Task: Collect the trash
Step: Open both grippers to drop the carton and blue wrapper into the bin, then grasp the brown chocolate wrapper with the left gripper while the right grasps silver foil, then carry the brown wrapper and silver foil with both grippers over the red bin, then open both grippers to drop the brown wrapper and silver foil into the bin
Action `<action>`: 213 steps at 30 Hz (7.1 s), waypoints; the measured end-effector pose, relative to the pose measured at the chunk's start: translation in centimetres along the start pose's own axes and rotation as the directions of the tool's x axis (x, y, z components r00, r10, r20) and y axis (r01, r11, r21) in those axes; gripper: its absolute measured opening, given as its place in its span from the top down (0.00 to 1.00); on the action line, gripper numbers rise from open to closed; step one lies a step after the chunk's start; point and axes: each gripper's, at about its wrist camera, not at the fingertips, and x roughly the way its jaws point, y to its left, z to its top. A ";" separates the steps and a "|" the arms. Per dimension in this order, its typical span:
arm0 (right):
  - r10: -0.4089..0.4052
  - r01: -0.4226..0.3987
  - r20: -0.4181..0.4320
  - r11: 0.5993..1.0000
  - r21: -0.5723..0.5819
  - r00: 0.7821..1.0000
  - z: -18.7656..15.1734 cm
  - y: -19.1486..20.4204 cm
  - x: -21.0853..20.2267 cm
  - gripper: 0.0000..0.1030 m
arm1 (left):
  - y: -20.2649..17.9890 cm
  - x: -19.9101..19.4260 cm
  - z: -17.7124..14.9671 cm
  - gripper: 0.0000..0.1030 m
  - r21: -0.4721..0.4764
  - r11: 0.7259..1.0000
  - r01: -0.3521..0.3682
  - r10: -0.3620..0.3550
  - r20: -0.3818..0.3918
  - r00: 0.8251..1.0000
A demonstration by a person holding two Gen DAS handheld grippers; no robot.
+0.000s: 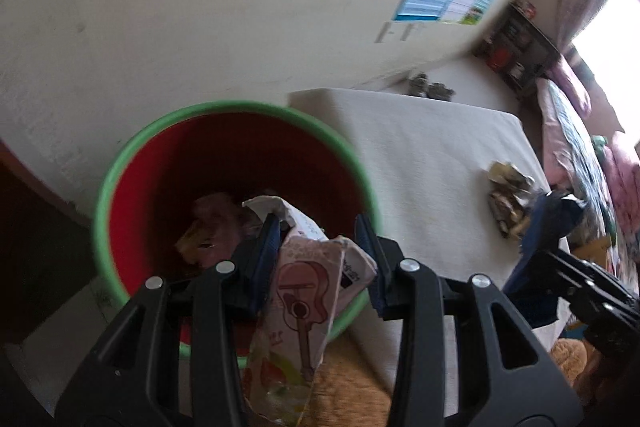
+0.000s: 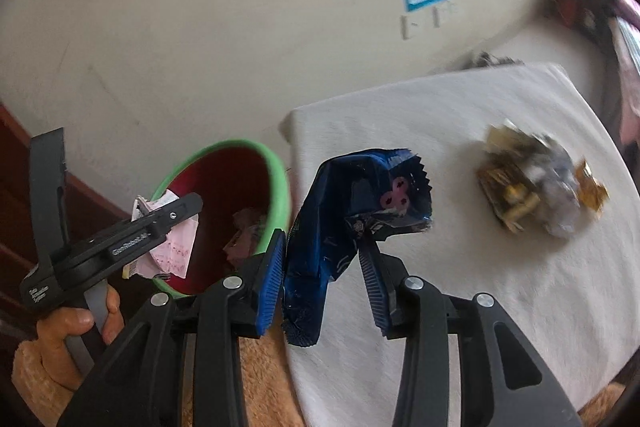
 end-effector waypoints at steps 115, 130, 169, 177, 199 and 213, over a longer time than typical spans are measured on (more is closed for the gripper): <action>-0.212 0.190 -0.013 0.846 0.497 0.977 -9.9 -21.3 -5.6 0.68 | -25.8 11.0 -3.1 0.54 0.425 0.891 0.163 -0.062 -0.241 0.969; -0.220 0.208 -0.011 0.905 0.371 0.976 -7.9 -16.0 -5.6 0.68 | -19.9 3.9 -4.2 0.53 0.419 0.902 0.106 -0.074 -0.092 0.993; -0.205 0.187 0.066 0.959 0.211 0.977 -3.7 -9.3 -6.8 0.67 | -13.3 1.1 -3.1 0.53 0.310 0.949 0.048 -0.048 -0.007 0.999; -0.191 0.177 0.061 0.968 0.179 0.980 -3.1 -8.1 -6.2 0.67 | -12.0 1.4 -2.7 0.53 0.281 0.959 0.031 -0.031 -0.003 1.000; -0.018 0.015 0.047 0.999 0.051 0.999 -0.6 -2.1 -2.1 0.67 | -2.9 1.5 -1.2 0.53 0.118 0.989 -0.090 0.089 0.013 0.996; 0.156 -0.156 0.001 0.987 -0.041 0.988 3.9 5.2 2.9 0.65 | 3.5 1.0 -0.1 0.51 -0.005 0.987 -0.161 0.161 0.017 0.987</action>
